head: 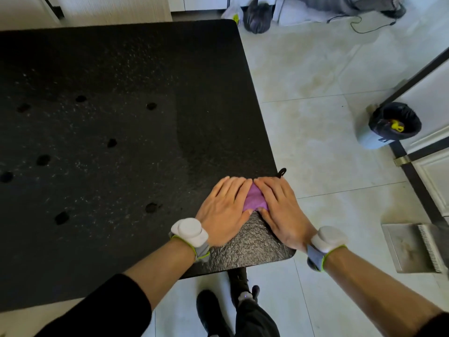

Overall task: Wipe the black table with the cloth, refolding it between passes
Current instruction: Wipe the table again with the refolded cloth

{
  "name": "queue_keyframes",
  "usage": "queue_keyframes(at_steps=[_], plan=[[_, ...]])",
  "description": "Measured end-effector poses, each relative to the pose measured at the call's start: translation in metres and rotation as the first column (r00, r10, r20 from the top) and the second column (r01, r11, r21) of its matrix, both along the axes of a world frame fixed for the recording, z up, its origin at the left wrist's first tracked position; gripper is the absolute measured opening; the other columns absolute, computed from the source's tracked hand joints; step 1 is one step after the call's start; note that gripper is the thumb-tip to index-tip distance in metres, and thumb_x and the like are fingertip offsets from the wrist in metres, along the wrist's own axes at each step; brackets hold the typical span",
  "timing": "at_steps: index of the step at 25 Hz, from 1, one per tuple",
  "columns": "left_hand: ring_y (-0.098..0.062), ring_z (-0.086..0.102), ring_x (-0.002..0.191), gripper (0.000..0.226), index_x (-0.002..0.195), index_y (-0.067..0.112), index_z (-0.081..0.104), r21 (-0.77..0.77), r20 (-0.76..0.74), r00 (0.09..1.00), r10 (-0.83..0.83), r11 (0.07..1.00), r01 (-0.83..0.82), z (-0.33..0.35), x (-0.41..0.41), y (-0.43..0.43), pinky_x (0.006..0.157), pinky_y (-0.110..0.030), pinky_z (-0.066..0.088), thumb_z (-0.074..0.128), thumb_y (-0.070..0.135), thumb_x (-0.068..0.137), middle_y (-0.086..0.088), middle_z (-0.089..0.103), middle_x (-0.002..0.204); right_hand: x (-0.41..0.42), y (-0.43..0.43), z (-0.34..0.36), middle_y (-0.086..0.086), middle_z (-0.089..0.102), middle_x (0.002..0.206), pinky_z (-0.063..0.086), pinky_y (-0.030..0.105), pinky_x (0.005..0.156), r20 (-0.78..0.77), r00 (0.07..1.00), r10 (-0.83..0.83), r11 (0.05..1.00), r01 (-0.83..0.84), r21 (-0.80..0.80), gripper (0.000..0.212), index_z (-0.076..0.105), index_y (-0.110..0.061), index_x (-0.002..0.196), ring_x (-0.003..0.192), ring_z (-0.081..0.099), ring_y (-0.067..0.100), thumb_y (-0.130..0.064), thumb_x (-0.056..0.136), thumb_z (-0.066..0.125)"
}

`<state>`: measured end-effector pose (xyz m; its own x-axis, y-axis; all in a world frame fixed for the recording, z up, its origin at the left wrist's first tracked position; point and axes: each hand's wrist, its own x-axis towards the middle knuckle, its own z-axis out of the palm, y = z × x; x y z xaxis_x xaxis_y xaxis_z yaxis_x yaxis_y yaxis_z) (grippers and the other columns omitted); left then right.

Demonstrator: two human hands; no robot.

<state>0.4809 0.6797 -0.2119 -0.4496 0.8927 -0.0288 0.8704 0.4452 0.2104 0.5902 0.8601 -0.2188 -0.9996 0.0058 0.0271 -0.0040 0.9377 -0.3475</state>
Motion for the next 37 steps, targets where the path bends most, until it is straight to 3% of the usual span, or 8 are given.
queue_keyframes(at_steps=[6, 13, 25, 31, 37], plan=[[-0.025, 0.034, 0.143, 0.065, 0.153, 0.006, 0.029, -0.01, 0.01, 0.999, -0.049, 0.999, 0.049, 0.004, -0.01, -0.001, 0.125, -0.042, 0.016, 0.034, 0.046, 0.102, -0.011, 0.04, 0.151, -0.007, 0.013, -0.002, 0.01, 0.036, 0.153, 0.021, 0.051, 0.122, 0.022, 0.997, 0.079, 0.996, -0.08, 0.038, 0.06, 0.029, -0.008, 0.155, 0.146, 0.028, 0.032, -0.041, 0.106, 0.04], [-0.027, 0.037, 0.141, 0.065, 0.151, 0.004, 0.031, 0.011, 0.003, 1.0, 0.008, 1.0, -0.008, -0.007, -0.099, 0.047, 0.125, -0.041, 0.014, 0.042, 0.044, 0.101, -0.013, 0.041, 0.149, -0.107, 0.064, -0.016, 0.018, 0.04, 0.148, 0.023, 0.051, 0.121, -0.035, 0.992, 0.118, 0.99, -0.114, 0.081, 0.06, 0.034, -0.003, 0.151, 0.139, 0.035, 0.038, -0.037, 0.103, 0.043], [-0.031, 0.037, 0.14, 0.07, 0.151, 0.005, 0.032, 0.057, -0.006, 0.994, 0.111, 0.992, -0.111, -0.015, -0.219, 0.105, 0.123, -0.043, 0.017, 0.035, 0.05, 0.097, -0.015, 0.04, 0.151, -0.237, 0.111, -0.014, 0.023, 0.044, 0.143, 0.029, 0.046, 0.113, -0.12, 0.989, 0.092, 0.995, -0.089, 0.034, 0.059, 0.037, -0.001, 0.148, 0.13, 0.042, 0.042, -0.033, 0.099, 0.044], [-0.03, 0.037, 0.14, 0.076, 0.152, 0.007, 0.031, 0.033, 0.024, 0.991, 0.135, 0.99, -0.136, -0.006, -0.191, 0.093, 0.122, -0.043, 0.017, 0.028, 0.054, 0.093, -0.014, 0.04, 0.151, -0.21, 0.097, -0.01, 0.02, 0.045, 0.143, 0.03, 0.043, 0.112, -0.13, 0.988, 0.077, 0.997, -0.073, 0.033, 0.055, 0.038, -0.005, 0.148, 0.129, 0.042, 0.038, -0.03, 0.099, 0.045], [-0.032, 0.04, 0.139, 0.07, 0.15, 0.004, 0.033, 0.046, 0.013, 0.996, 0.093, 0.995, -0.093, -0.004, -0.105, 0.044, 0.122, -0.044, 0.019, 0.031, 0.05, 0.097, -0.016, 0.044, 0.149, -0.12, 0.051, -0.009, 0.019, 0.043, 0.143, 0.026, 0.048, 0.118, -0.09, 0.993, 0.081, 0.996, -0.077, 0.047, 0.056, 0.035, -0.004, 0.15, 0.131, 0.04, 0.038, -0.03, 0.101, 0.044]])
